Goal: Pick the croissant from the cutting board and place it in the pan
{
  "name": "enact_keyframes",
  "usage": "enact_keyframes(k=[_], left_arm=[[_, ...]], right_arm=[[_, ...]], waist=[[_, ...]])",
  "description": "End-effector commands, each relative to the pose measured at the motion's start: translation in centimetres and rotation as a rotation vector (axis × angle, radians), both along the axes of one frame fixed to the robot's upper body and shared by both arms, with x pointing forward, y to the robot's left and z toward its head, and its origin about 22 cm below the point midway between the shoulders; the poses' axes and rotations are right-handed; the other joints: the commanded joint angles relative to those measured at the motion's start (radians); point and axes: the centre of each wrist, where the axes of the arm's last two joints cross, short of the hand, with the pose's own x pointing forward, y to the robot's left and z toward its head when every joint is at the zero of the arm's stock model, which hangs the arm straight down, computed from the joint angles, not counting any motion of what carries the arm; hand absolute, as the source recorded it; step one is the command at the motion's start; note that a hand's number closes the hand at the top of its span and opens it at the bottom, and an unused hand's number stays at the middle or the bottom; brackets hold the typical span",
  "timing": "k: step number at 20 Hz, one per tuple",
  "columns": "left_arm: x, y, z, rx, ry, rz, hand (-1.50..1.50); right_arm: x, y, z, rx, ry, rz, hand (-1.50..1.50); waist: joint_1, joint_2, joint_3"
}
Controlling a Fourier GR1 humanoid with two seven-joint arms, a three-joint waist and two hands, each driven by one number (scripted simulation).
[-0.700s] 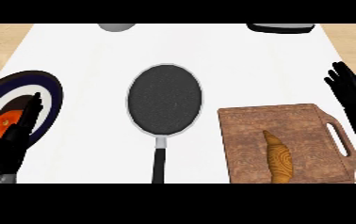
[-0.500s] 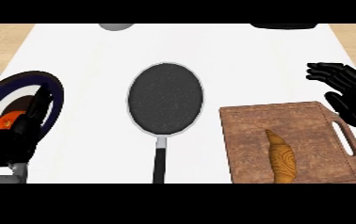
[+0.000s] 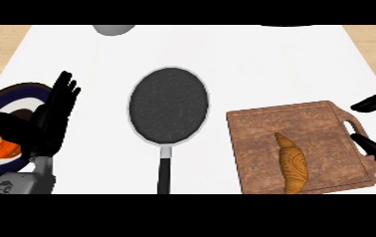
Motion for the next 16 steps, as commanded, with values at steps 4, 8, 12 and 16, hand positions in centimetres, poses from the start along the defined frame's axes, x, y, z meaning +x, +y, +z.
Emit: enact_keyframes(k=[4,8,12,16], left_arm=[[1.4,-1.7,1.9,-0.039,0.011,-0.019,0.0],[1.9,-1.5,2.9,-0.019,-0.012,-0.022,0.0],[1.0,-0.7,2.6,-0.044,0.005,-0.038,0.0],[2.1,-1.6,3.1,-0.033,-0.004,-0.062,0.0]], right_arm=[[-3.4,-2.6,2.4,-0.295,-0.051,0.026,-1.5],[-2.9,-2.1,6.1,-0.384,-0.079,0.073,-1.5],[-3.2,1.8,6.1,-0.535,-0.021,0.099,-1.5],[-2.2,4.0,8.1,-0.758,0.012,0.106,-1.5]], waist=[[0.018,0.01,0.0],[0.03,0.012,-0.001],[0.041,0.013,-0.001],[0.058,0.019,-0.002]])
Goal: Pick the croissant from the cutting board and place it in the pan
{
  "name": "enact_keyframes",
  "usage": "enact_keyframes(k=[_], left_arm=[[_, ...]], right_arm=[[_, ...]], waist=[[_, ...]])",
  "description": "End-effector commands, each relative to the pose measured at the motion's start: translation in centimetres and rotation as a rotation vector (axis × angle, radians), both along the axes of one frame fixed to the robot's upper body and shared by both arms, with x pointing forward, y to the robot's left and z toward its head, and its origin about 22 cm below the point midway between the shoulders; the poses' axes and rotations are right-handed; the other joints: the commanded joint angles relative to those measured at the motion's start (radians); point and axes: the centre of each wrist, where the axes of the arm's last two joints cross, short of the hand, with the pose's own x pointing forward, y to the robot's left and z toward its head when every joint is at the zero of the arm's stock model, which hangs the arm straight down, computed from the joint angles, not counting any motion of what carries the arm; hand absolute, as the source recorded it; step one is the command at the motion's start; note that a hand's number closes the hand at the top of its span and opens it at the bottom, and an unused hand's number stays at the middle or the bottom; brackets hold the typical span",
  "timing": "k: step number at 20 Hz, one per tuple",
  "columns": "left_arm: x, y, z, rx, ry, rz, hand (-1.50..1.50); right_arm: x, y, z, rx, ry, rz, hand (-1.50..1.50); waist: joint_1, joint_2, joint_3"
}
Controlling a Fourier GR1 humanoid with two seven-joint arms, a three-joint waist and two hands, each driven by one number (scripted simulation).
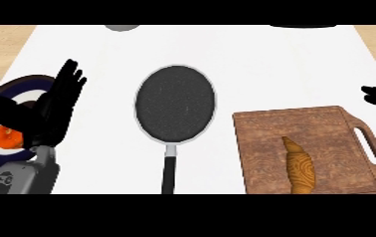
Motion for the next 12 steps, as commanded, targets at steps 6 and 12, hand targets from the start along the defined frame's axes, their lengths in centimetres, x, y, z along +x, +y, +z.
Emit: enact_keyframes(k=[6,12], left_arm=[[1.0,-1.4,-0.3,0.0,-0.016,-0.035,0.0],[-0.6,-0.6,0.5,-0.002,-0.006,-0.02,0.0]], right_arm=[[1.5,5.0,-0.9,-0.379,0.178,-0.002,-1.5],[0.8,7.6,-2.1,-0.568,0.363,0.037,-1.5]], waist=[[0.026,0.008,-0.001],[0.02,0.0,0.0]])
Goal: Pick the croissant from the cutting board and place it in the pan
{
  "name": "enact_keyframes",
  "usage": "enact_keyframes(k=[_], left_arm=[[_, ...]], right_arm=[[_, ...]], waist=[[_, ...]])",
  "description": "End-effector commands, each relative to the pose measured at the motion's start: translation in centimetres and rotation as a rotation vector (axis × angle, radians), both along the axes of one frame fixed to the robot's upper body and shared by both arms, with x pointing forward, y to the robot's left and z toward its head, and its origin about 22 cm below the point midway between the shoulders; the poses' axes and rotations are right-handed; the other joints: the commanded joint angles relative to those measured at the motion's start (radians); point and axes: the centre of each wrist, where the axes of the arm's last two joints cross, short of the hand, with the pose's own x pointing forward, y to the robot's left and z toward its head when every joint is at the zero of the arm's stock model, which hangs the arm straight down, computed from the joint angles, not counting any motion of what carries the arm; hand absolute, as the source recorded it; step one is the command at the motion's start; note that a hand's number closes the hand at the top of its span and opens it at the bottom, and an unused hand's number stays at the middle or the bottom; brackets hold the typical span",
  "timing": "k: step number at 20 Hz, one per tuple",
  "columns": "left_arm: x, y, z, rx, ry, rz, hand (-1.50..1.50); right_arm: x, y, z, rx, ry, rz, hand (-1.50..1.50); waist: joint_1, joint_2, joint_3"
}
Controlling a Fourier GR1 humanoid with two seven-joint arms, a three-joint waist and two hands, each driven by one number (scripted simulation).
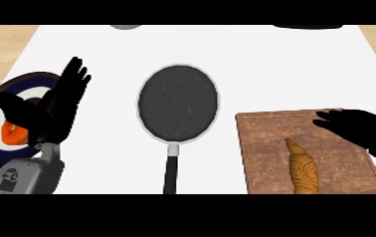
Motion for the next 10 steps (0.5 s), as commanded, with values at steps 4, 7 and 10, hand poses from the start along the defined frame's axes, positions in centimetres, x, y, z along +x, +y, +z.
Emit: enact_keyframes(k=[4,7,10], left_arm=[[-0.1,1.2,-1.8,-0.011,0.014,0.033,0.0],[0.0,-0.2,-0.8,-0.011,0.026,0.031,0.0],[-1.5,0.2,-1.9,0.002,0.019,0.016,0.0]], right_arm=[[-2.6,4.0,-0.1,-0.118,0.058,0.079,-1.5],[-2.2,3.3,-0.7,-0.221,0.03,0.098,-1.5],[-2.4,5.7,-0.2,-0.29,-0.046,0.074,-1.5]], waist=[[-0.03,-0.005,0.001],[-0.03,-0.005,0.002],[-0.017,-0.005,0.001]])
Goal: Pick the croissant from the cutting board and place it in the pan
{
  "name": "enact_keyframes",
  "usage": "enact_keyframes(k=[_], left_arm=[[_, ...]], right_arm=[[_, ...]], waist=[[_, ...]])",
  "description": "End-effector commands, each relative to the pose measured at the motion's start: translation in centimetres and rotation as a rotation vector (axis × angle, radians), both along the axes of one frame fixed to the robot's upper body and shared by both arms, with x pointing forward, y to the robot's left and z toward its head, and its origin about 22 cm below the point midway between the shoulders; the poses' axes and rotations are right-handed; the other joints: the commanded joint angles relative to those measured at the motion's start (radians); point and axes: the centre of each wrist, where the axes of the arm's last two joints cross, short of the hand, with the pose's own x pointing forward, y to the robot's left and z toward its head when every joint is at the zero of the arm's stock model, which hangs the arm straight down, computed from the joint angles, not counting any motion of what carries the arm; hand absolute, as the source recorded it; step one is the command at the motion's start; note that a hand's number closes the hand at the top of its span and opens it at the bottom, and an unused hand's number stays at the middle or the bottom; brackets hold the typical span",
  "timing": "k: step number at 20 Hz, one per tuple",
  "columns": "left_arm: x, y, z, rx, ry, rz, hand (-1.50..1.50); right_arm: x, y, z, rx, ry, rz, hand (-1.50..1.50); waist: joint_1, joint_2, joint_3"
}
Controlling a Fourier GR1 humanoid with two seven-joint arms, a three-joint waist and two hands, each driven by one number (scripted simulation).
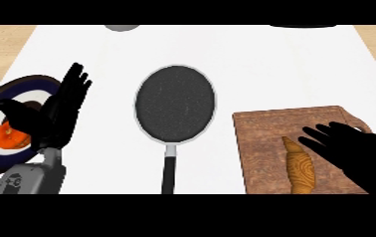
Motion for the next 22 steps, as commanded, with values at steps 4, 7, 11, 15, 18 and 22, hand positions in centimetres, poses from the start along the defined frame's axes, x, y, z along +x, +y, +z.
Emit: enact_keyframes(k=[4,7,11,15,18,22], left_arm=[[0.9,1.2,1.7,0.012,-0.02,0.0,0.0],[-0.6,-0.8,1.3,-0.005,-0.002,0.01,0.0],[0.2,-1.7,0.8,0.0,0.005,0.004,0.0],[0.5,0.5,0.8,0.0,-0.011,0.016,0.0],[-0.1,1.1,-1.2,0.0,-0.006,-0.003,0.0],[-0.2,-0.4,-1.6,0.015,-0.001,0.016,0.0]], right_arm=[[-1.0,3.1,0.1,-0.089,-0.094,-0.004,-1.5],[0.1,3.1,-1.7,-0.031,-0.079,0.01,-1.5],[-0.8,5.5,-3.2,-0.049,-0.06,0.018,-1.5],[-0.4,6.6,-4.4,-0.115,-0.058,-0.033,-1.5],[1.1,7.5,-5.5,-0.132,-0.074,-0.058,-1.5],[2.5,5.7,-4.2,-0.103,-0.076,-0.067,-1.5]], waist=[[-0.004,0.0,0.0],[0.001,0.0,0.001],[-0.003,0.0,0.0],[-0.003,0.001,0.0],[0.002,0.002,0.0],[-0.002,0.001,0.0]])
